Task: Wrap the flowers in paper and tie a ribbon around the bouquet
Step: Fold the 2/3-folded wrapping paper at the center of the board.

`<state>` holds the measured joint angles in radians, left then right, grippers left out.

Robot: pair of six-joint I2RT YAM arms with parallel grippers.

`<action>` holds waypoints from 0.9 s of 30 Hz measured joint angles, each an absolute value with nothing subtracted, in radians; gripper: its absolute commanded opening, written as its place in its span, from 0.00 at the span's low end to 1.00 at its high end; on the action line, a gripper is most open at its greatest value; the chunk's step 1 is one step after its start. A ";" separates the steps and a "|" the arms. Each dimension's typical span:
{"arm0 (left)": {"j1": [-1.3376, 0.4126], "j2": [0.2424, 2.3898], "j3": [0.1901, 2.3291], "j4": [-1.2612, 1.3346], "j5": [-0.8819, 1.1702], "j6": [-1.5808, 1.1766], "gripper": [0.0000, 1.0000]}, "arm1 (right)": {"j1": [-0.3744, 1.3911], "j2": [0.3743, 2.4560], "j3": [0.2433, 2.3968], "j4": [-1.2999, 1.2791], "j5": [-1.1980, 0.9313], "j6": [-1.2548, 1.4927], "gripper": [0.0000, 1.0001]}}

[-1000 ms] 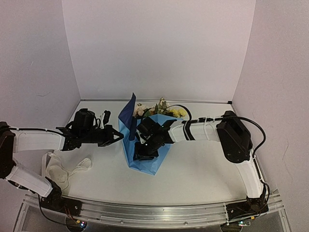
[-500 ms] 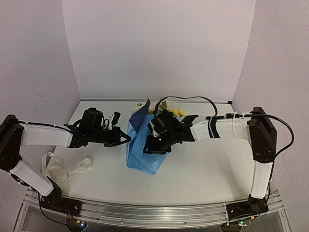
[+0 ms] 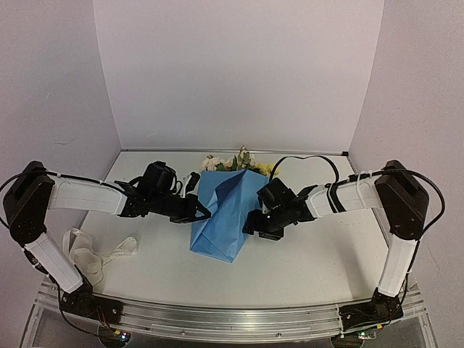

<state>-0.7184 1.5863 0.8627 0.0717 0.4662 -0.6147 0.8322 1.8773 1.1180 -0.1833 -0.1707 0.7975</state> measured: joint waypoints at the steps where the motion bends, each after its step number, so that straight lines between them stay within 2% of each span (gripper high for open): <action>1: -0.726 1.598 0.872 0.070 0.465 -0.611 0.00 | 0.822 1.894 1.118 -0.156 -0.184 0.808 0.55; 6: -0.769 1.675 0.943 0.056 0.448 -0.603 0.00 | 0.791 1.941 1.125 -0.078 -0.223 0.836 0.45; 10: -0.800 1.749 1.006 0.048 0.436 -0.604 0.00 | 0.782 1.952 1.127 -0.060 -0.227 0.849 0.42; 20: -0.825 1.902 1.114 0.024 0.391 -0.640 0.01 | 0.753 1.946 1.107 -0.036 -0.243 0.887 0.48; 27: -0.826 1.929 1.141 -0.006 0.384 -0.659 0.01 | 0.751 1.795 0.980 -0.030 -0.249 0.942 0.54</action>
